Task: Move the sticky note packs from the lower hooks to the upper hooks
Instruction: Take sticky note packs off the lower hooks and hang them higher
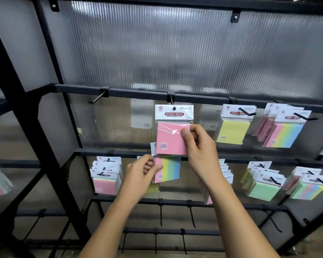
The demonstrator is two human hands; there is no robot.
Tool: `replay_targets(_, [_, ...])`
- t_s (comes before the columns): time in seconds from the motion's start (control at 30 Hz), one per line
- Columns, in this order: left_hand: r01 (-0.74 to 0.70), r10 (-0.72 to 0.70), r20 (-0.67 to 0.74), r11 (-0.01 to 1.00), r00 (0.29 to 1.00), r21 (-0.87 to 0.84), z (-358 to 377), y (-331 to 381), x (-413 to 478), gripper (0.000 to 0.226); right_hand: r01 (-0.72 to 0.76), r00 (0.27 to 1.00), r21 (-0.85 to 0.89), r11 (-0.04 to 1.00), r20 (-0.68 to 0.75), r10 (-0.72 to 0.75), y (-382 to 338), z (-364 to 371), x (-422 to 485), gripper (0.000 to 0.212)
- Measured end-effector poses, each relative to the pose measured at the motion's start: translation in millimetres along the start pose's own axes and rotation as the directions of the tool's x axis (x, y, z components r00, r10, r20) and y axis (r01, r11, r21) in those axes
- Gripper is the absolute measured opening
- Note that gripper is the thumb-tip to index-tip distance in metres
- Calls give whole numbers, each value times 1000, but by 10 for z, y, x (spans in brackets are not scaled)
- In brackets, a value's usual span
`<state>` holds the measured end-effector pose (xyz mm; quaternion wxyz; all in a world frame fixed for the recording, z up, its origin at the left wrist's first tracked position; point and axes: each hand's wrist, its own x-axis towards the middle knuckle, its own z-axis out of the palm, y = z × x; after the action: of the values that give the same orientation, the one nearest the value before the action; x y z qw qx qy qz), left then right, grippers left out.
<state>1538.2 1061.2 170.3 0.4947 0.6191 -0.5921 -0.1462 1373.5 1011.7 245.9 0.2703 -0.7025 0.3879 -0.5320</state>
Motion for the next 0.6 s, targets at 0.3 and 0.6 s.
replay_targets(0.3, [-9, 9, 6, 1000, 1000, -11, 17, -27, 7, 20, -58, 998, -87, 994, -17, 57, 132, 118, 194, 23])
replay_targets(0.6, [-8, 9, 56, 1000, 998, -5, 37, -103, -105, 21, -167, 986, -99, 981, -19, 166, 295, 118, 62, 32])
